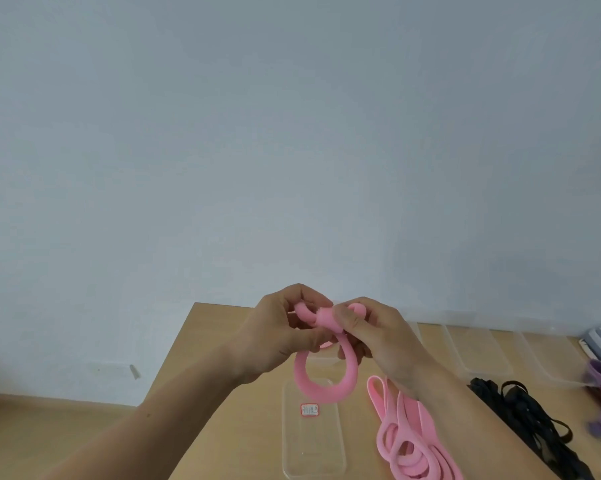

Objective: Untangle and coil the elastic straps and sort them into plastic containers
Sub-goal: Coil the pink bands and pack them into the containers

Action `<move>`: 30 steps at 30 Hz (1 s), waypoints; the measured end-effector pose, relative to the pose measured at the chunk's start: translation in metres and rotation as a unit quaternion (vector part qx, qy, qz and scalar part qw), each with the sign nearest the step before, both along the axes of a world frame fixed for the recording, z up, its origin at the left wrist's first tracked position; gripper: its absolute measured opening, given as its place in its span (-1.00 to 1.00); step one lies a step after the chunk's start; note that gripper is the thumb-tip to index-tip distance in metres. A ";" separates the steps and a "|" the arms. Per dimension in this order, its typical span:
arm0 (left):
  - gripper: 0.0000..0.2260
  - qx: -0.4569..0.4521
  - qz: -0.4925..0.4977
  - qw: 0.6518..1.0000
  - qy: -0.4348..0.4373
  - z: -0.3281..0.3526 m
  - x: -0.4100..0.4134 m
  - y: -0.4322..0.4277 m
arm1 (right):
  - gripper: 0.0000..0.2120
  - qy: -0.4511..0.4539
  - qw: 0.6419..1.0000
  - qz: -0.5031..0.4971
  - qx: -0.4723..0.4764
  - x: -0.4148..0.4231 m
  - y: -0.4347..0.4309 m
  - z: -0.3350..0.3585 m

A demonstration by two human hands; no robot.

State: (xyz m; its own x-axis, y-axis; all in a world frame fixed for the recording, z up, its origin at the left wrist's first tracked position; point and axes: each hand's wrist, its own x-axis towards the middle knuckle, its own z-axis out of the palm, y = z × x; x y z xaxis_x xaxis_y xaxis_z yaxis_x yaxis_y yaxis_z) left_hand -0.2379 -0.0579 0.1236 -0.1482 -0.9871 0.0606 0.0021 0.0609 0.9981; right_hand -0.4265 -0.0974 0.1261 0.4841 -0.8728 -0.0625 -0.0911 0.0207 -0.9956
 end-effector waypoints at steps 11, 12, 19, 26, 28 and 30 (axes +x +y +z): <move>-0.67 0.108 -0.055 0.993 0.010 0.004 0.000 -0.001 | -0.72 -0.004 0.995 -0.023 -0.093 -0.003 -0.003 -0.006; -0.67 0.130 -0.065 0.988 0.044 0.006 0.000 -0.001 | -0.70 0.004 0.995 -0.018 -0.102 -0.003 -0.002 -0.007; -0.74 0.188 -0.075 0.979 0.028 0.004 0.006 -0.004 | -0.60 0.047 0.991 -0.004 -0.125 -0.001 0.002 -0.016; -0.80 0.099 -0.015 0.995 0.003 -0.001 0.005 -0.002 | -0.69 0.038 0.994 -0.009 -0.099 -0.004 -0.001 -0.011; -0.79 0.066 -0.008 0.998 -0.015 -0.002 0.003 -0.001 | -0.71 0.024 0.997 -0.017 -0.071 -0.005 -0.004 -0.009; -0.79 0.033 -0.004 0.999 -0.033 -0.003 0.002 -0.001 | -0.81 0.011 0.999 -0.025 -0.029 -0.004 -0.006 -0.008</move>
State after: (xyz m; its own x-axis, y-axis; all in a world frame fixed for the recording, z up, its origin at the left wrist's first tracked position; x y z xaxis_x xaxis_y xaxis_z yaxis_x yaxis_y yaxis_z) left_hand -0.2361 -0.0584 0.1203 -0.1572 -0.9874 -0.0154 -0.0637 -0.0055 0.9980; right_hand -0.4306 -0.1032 0.1181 0.4384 -0.8985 -0.0206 -0.1134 -0.0326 -0.9930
